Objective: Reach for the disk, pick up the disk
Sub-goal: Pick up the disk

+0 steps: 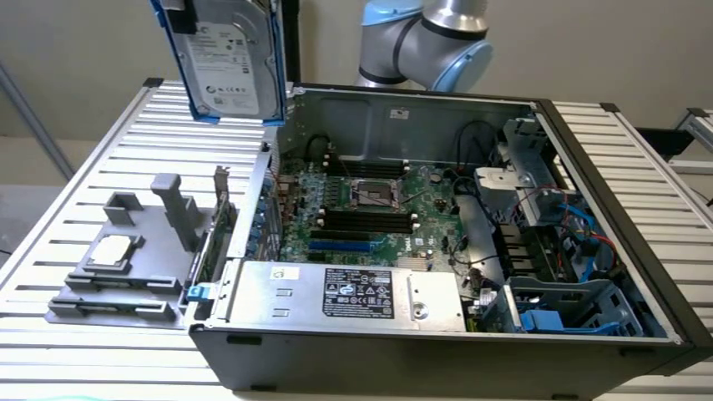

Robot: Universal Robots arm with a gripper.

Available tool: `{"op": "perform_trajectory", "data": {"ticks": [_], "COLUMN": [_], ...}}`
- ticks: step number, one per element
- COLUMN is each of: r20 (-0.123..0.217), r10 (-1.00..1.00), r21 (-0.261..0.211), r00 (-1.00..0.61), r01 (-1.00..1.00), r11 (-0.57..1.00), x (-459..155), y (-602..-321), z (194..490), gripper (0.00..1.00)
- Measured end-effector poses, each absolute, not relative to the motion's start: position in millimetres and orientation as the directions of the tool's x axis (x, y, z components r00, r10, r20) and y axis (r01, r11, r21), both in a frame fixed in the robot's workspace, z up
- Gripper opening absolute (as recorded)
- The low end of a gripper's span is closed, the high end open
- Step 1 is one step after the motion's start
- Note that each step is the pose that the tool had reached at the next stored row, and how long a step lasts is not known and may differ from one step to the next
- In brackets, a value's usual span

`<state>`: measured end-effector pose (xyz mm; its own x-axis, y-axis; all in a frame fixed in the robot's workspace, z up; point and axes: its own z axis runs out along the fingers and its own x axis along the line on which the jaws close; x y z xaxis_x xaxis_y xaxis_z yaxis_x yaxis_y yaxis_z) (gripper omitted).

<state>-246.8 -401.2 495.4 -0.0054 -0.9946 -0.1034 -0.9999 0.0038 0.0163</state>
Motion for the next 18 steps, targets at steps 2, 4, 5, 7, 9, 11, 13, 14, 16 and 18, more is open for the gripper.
{"op": "perform_trajectory", "data": {"ticks": [2, 4, 5, 7, 9, 11, 13, 14, 16, 18], "r20": [-0.103, -0.103, -0.103, -0.103, -0.103, -0.103, -0.103, -0.103, -0.103, -0.103], "r10": [-0.995, -0.995, -0.995, -0.995, -0.995, -0.995, -0.995, -0.995, -0.995, -0.995], "r21": [0.017, 0.017, 0.017, 0.018, 0.020, 0.023, 0.025, 0.027, 0.029, 0.032], "r00": [-0.005, -0.006, -0.006, -0.006, -0.006, -0.006, -0.006, -0.007, -0.007, -0.007], "r01": [-1.000, -1.000, -1.000, -1.000, -1.000, -1.000, -1.000, -1.000, -1.000, -0.999], "r11": [0.004, 0.004, 0.004, 0.004, 0.004, 0.004, 0.004, 0.004, 0.004, 0.004], "x": [-237.6, -228.7, -224.2, -215.2, -206.2, -196.9, -187.7, -183.2, -174.2, -165.2], "y": [-403.3, -405.3, -406.4, -408.6, -410.8, -413.3, -415.8, -417.1, -419.7, -422.3], "z": [495.5, 495.5, 495.5, 495.5, 495.5, 495.5, 495.5, 495.5, 495.6, 495.6], "gripper": [0.33, 0.33, 0.33, 0.33, 0.33, 0.33, 0.33, 0.33, 0.33, 0.33]}}
